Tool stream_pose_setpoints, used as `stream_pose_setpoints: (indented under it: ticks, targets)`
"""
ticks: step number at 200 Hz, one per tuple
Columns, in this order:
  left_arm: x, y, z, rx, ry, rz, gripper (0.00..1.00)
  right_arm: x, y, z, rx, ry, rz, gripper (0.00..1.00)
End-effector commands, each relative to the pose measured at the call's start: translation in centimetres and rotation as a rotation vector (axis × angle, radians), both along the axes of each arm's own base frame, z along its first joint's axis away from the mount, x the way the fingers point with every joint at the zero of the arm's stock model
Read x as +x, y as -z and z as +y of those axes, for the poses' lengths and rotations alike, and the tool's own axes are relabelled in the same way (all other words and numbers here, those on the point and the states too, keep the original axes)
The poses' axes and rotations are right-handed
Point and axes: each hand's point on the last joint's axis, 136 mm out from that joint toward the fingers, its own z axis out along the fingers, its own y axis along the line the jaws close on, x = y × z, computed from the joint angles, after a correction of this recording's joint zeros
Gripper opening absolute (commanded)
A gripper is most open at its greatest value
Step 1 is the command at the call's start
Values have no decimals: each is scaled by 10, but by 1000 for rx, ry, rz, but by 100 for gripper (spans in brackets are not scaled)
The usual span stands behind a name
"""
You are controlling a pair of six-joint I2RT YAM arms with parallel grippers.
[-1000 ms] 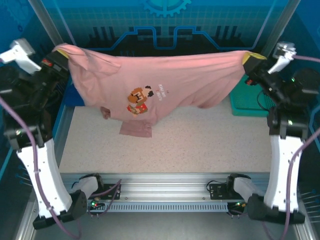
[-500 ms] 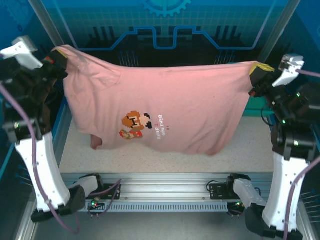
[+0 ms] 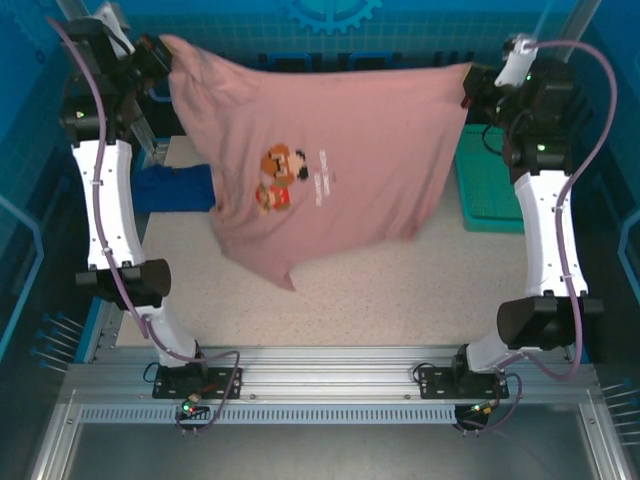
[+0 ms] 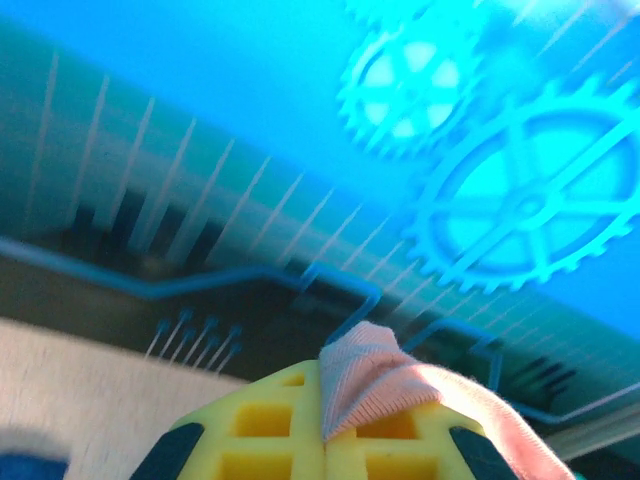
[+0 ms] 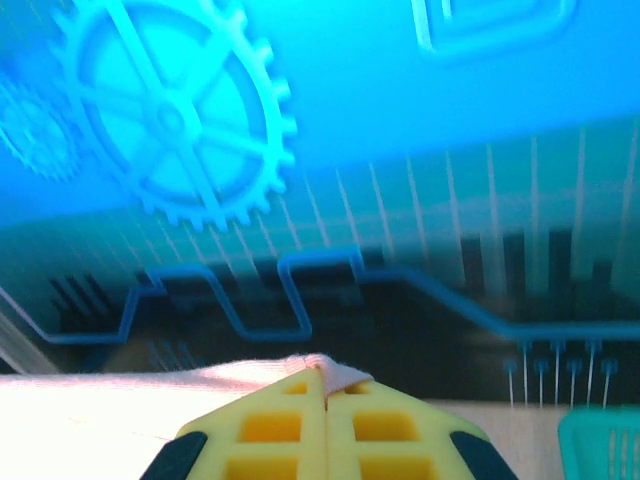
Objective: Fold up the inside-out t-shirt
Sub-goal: Flatten out the T-shirt at the center of the table.
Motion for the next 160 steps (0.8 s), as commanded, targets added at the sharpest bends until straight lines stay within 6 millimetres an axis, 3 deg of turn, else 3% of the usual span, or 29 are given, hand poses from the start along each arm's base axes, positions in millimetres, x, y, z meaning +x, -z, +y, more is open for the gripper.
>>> stream_pose_setpoints:
  ticks: [1,18,35,63,96,112,133,160]
  targets:
    - [-62,-98,-3,46,-44,-265,0,-39,-91,2,-35,19,-224,0]
    - [-95,-130,-8,59,-47,-362,0,-58,-111,7,-52,-2,-262,0]
    - [-130,-149,-18,68,-31,-419,0,-81,-122,13,-64,-26,-282,0]
    - [-184,-157,-32,105,-15,-459,0,-126,-123,19,-99,-49,-291,0]
    - [-268,-169,-41,185,-74,-559,0,-199,-125,19,-149,-22,-341,0]
    - [-299,-175,-44,213,-98,-604,0,-231,-128,15,-167,17,-377,0]
    - [-306,-177,-44,227,-109,-612,0,-255,-132,10,-178,56,-412,0]
    - [-273,-166,-40,214,-90,-550,0,-251,-130,8,-187,65,-400,0]
